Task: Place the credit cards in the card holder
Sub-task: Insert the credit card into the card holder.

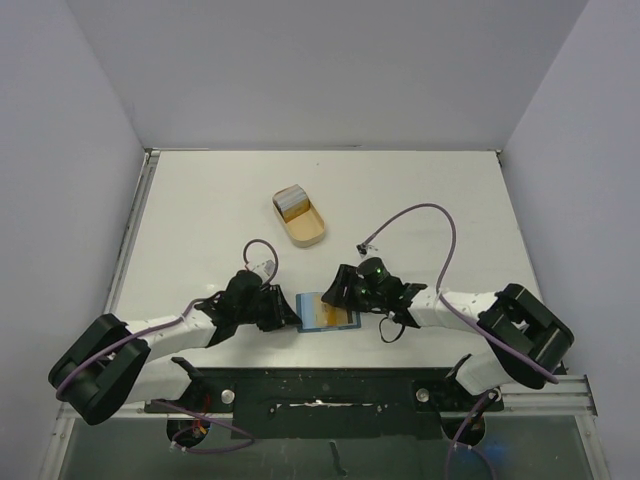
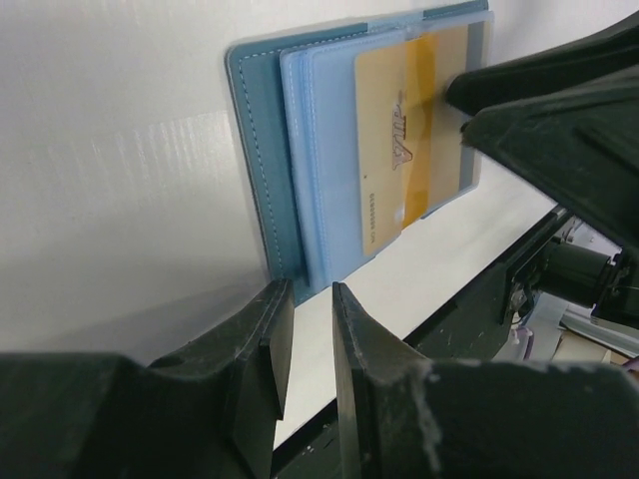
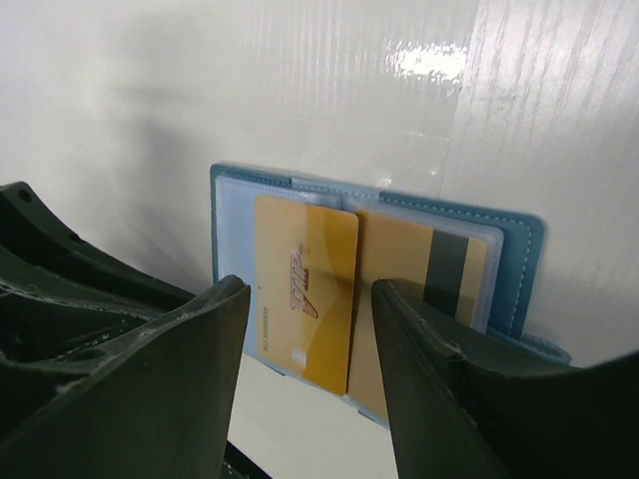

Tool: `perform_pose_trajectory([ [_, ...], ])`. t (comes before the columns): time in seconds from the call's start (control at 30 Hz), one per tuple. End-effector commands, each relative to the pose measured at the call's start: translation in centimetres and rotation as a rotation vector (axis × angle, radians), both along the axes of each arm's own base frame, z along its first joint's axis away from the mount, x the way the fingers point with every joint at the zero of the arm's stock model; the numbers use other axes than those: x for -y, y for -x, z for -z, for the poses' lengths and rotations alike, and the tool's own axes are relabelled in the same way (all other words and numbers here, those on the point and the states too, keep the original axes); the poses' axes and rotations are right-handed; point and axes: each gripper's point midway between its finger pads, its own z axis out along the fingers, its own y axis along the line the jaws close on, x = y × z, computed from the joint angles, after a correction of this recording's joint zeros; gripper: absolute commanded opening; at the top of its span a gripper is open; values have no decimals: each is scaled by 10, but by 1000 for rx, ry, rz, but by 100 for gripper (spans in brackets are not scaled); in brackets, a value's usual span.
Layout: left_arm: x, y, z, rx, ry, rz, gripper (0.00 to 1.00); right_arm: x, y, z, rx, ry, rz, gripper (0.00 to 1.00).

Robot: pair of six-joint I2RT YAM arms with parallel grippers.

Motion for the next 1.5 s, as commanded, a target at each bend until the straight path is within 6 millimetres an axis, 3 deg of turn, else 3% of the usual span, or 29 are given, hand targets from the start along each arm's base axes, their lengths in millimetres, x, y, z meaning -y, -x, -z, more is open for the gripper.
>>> perform_pose_trajectory([
  [0.0, 7, -11, -18, 74, 50, -13, 21, 2, 5, 2, 12, 70, -5, 54],
  [0.23, 10, -11, -20, 82, 75, -11, 21, -11, 9, 12, -30, 57, -27, 54],
  [0.5, 12, -13, -20, 87, 90, -16, 21, -27, 9, -2, -6, -58, -53, 53],
  [1.0, 15, -17, -22, 92, 92, -13, 21, -40, 15, -15, 7, -175, -92, 46],
  [1.3, 12, -23, -28, 109, 57, -29, 22, -41, 17, -13, -2, -163, -110, 35],
  [1.47, 5, -31, -34, 138, 19, -64, 29, -30, 12, -24, 21, -79, -85, 34],
])
